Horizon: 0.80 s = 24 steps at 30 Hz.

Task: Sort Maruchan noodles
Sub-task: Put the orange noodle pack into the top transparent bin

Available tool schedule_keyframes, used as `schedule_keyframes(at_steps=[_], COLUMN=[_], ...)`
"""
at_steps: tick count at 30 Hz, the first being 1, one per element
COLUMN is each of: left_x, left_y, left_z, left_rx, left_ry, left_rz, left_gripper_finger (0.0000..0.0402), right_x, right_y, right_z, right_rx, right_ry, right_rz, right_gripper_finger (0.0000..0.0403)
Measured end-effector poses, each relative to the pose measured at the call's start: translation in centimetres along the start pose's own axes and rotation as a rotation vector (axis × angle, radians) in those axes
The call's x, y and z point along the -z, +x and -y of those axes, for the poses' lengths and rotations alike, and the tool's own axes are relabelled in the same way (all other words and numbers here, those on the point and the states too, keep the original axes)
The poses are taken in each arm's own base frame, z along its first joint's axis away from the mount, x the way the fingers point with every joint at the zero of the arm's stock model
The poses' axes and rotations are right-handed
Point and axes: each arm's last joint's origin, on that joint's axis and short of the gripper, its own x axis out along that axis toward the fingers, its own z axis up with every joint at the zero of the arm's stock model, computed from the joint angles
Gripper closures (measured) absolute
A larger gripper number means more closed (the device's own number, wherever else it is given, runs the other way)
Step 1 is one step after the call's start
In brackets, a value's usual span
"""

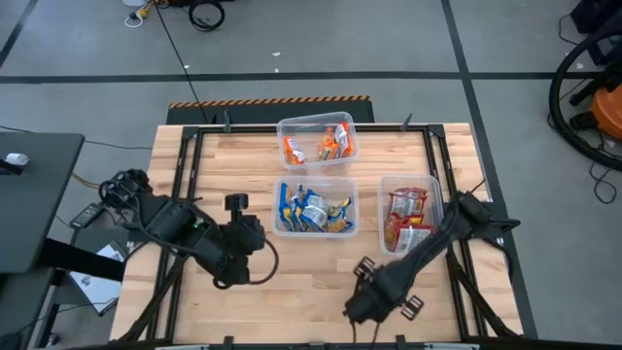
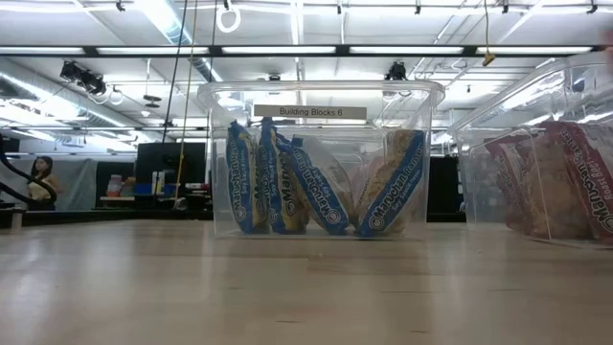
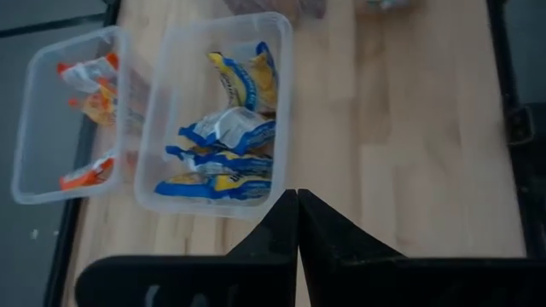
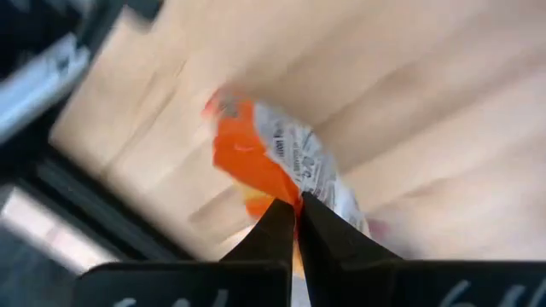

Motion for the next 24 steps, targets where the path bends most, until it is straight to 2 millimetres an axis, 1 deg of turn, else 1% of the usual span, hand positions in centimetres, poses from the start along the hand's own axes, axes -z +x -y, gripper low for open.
schedule_keyframes(at_steps=[4,6,9,12,15,18,21,24], left_x=[0.0,0.0,0.5,0.9,1.3,1.7,2.2,2.4], left_y=[-0.2,-0.6,-1.5,-2.9,-4.0,-4.7,-5.5,-5.6], left_z=[-0.9,-1.7,-3.1,-5.1,-7.2,-9.2,-11.3,-13.3], left_rx=[0.026,0.030,0.025,0.022,0.009,-0.023,-0.089,-0.165], left_ry=[0.012,0.008,-0.013,-0.058,-0.111,-0.150,-0.206,-0.255], left_rz=[-0.014,-0.011,-0.006,0.027,0.057,0.080,0.110,0.116], left_gripper_finger=[0.0394,0.0394,0.0393,0.0392,0.0392,0.0392,0.0391,0.0391], right_x=[1.4,2.4,4.0,5.8,7.5,9.9,12.5,15.2], right_y=[-6.2,-8.8,-12.3,-15.1,-17.2,-18.8,-19.5,-19.8], right_z=[1.2,2.0,3.2,4.9,7.5,10.4,13.6,16.9], right_rx=[0.088,0.115,0.168,0.270,0.356,0.379,0.360,0.347], right_ry=[0.059,0.093,0.147,0.229,0.398,0.626,0.878,1.097], right_rz=[0.213,0.311,0.449,0.561,0.667,0.767,0.847,0.903], right_gripper_finger=[0.0389,0.0389,0.0389,0.0389,0.0389,0.0389,0.0389,0.0389])
